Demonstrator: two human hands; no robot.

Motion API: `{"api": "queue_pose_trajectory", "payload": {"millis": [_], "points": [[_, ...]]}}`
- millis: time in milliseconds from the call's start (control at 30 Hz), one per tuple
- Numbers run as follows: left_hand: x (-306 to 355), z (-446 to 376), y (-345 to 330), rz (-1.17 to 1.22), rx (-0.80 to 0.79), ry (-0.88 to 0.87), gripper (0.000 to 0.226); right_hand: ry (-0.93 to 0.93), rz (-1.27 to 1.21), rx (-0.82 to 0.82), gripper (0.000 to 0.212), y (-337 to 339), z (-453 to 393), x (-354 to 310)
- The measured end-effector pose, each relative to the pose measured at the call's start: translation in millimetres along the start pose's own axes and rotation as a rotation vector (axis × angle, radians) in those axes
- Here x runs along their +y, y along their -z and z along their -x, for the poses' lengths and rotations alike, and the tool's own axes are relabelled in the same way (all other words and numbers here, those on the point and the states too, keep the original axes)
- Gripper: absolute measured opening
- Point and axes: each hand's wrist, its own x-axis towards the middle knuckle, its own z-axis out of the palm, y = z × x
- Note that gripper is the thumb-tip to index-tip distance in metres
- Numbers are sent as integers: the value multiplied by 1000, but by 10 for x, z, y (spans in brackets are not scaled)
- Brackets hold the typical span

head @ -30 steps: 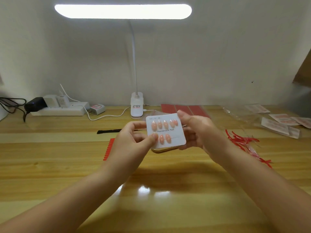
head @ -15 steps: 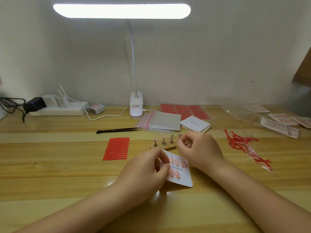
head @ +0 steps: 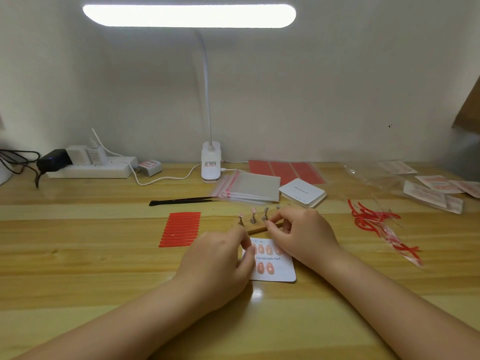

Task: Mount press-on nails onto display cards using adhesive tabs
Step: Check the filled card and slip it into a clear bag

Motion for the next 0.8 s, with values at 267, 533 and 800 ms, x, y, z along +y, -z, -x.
{"api": "queue_pose_trajectory", "payload": {"millis": [267, 533, 800], "points": [[-125, -124, -92, 58, 10, 270, 53, 19, -50, -64, 22, -24, -25, -4], [-134, -122, -121, 95, 28, 231, 54, 7, 63, -101, 28, -48, -69, -82], [-106, -112, -93, 125, 79, 217, 47, 1, 85, -94, 30, -84, -72, -91]]}}
